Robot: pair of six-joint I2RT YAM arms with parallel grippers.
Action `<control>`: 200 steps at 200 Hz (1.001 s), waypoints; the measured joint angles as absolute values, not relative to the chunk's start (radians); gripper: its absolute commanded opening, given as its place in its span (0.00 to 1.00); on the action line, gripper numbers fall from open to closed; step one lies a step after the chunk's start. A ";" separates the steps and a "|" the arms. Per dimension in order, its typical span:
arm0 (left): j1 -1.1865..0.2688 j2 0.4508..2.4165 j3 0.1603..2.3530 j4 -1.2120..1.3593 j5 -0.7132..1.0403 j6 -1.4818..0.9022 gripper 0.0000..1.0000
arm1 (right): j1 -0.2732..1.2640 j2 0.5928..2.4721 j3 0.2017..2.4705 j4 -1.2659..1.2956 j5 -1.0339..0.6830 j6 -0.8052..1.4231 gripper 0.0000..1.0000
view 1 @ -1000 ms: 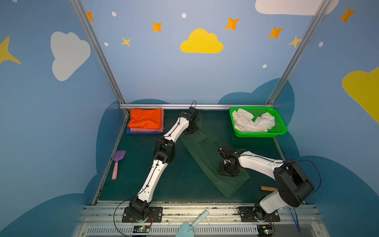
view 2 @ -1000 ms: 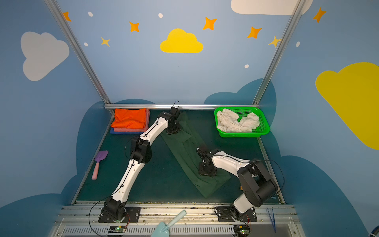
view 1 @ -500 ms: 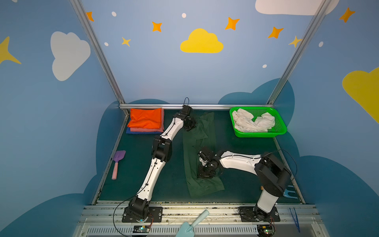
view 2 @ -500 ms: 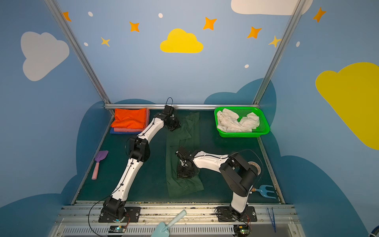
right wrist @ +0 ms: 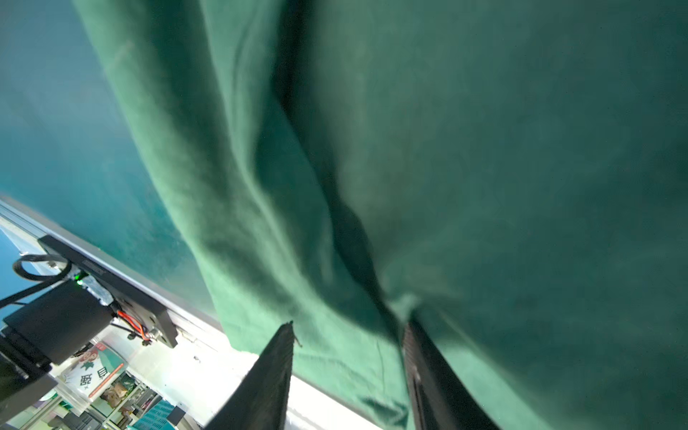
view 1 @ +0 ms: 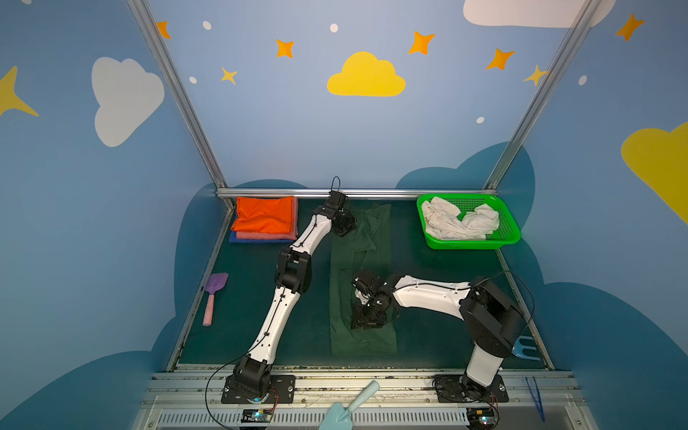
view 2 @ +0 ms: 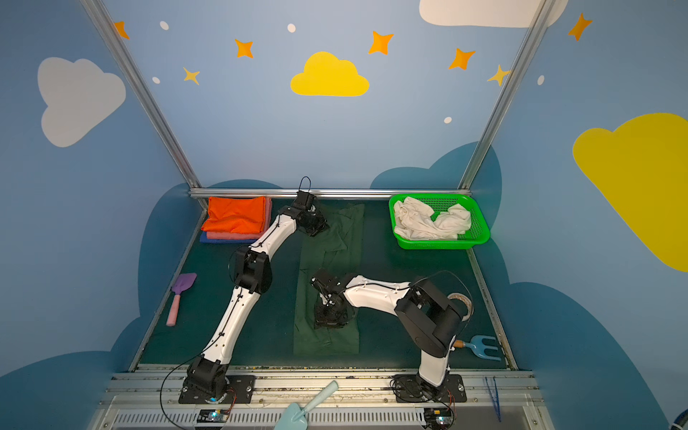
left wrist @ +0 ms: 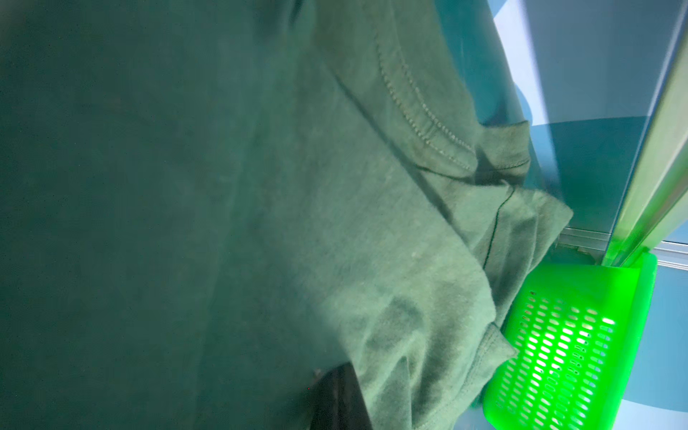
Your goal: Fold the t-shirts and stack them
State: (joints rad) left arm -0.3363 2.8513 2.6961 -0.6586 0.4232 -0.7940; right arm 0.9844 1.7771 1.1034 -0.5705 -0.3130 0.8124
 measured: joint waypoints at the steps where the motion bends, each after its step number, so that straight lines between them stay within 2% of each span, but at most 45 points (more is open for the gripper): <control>1: -0.337 2.851 2.696 -0.659 0.424 -0.794 0.08 | 0.984 1.776 1.103 -0.571 -0.313 0.812 0.51; 13: -0.339 2.840 2.679 -0.656 0.425 -0.783 0.13 | 0.984 1.752 1.103 -0.589 -0.300 0.812 0.52; 29: -0.344 2.809 2.639 -0.655 0.417 -0.765 0.27 | 0.984 1.716 1.108 -0.618 -0.278 0.810 0.52; 74: -0.375 2.698 2.587 -0.747 0.360 -0.673 0.53 | 0.984 1.580 1.109 -0.683 -0.184 0.800 0.56; 131: -0.414 2.471 2.470 -0.891 0.274 -0.544 0.71 | 0.968 1.421 0.992 -0.732 -0.085 0.804 0.62; 153: -0.428 2.353 2.320 -0.915 0.237 -0.501 0.75 | 0.960 1.363 0.951 -0.748 -0.054 0.804 0.65; 173: -0.440 2.220 2.116 -0.912 0.204 -0.475 0.87 | 0.950 1.308 0.909 -0.753 -0.034 0.803 0.67; 200: -0.452 2.016 1.806 -0.871 0.169 -0.470 0.88 | 0.931 1.270 0.849 -0.752 -0.024 0.803 0.68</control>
